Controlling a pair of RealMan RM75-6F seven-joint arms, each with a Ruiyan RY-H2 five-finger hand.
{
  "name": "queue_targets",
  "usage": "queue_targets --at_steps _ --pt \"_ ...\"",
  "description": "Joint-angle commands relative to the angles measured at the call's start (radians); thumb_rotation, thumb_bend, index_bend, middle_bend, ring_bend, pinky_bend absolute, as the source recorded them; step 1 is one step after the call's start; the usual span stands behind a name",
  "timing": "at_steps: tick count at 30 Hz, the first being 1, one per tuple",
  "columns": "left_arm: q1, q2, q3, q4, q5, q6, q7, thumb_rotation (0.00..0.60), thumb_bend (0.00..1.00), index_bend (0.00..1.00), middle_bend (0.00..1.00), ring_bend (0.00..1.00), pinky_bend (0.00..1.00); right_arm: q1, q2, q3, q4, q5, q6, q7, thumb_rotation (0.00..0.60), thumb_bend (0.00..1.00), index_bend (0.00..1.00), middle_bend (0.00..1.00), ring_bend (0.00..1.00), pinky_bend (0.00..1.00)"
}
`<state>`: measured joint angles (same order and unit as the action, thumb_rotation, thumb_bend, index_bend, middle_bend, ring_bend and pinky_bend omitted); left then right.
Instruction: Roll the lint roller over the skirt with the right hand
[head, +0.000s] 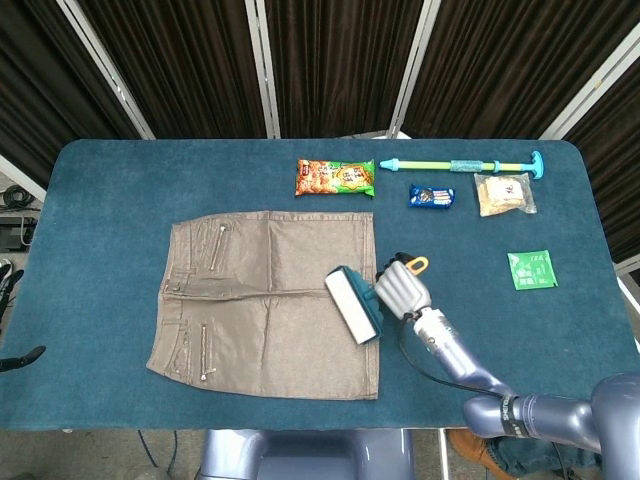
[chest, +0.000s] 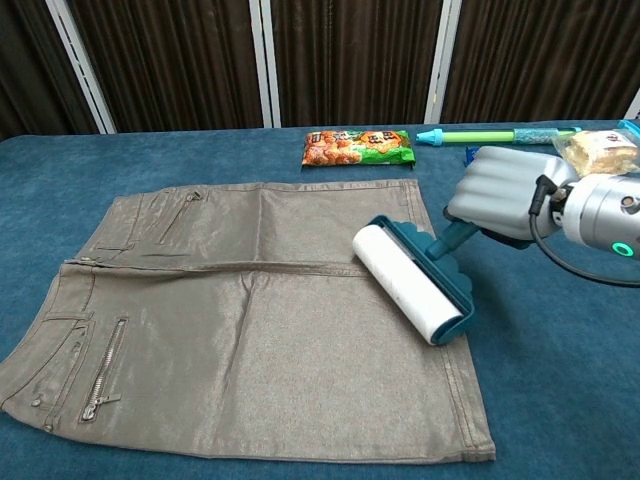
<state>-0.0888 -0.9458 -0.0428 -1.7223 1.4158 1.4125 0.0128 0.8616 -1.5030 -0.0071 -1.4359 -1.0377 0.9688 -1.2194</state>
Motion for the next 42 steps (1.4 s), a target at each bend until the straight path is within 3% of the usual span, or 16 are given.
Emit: queue_targets --at_steps 1,11,25,34,42 --pt "-0.001 0.000 0.000 -0.001 0.001 -0.001 0.001 0.600 0.00 0.00 0.00 0.00 0.00 -0.003 0.005 -0.005 0.000 0.004 0.003 0.004 0.600 1.00 0.47 0.56 0.46 0.49" --pt "-0.001 0.003 0.000 -0.003 0.000 0.000 -0.005 0.600 0.00 0.00 0.00 0.00 0.00 0.024 -0.017 -0.009 -0.093 -0.016 0.025 -0.062 0.600 1.00 0.47 0.56 0.46 0.50" --pt "0.000 0.010 -0.001 0.008 -0.002 -0.002 -0.032 0.600 0.00 0.00 0.00 0.00 0.00 0.110 -0.140 0.006 -0.264 0.025 0.055 -0.265 0.600 1.00 0.47 0.56 0.46 0.50" --pt "0.004 0.018 -0.001 0.015 -0.001 0.003 -0.053 0.600 0.00 0.00 0.00 0.00 0.00 0.123 -0.166 -0.014 -0.253 0.069 0.088 -0.302 0.600 1.00 0.47 0.56 0.46 0.50" --pt "0.001 0.014 0.000 0.011 -0.004 -0.004 -0.038 0.600 0.00 0.00 0.00 0.00 0.00 0.096 -0.090 -0.045 -0.193 0.082 0.110 -0.245 0.600 1.00 0.47 0.56 0.46 0.50"
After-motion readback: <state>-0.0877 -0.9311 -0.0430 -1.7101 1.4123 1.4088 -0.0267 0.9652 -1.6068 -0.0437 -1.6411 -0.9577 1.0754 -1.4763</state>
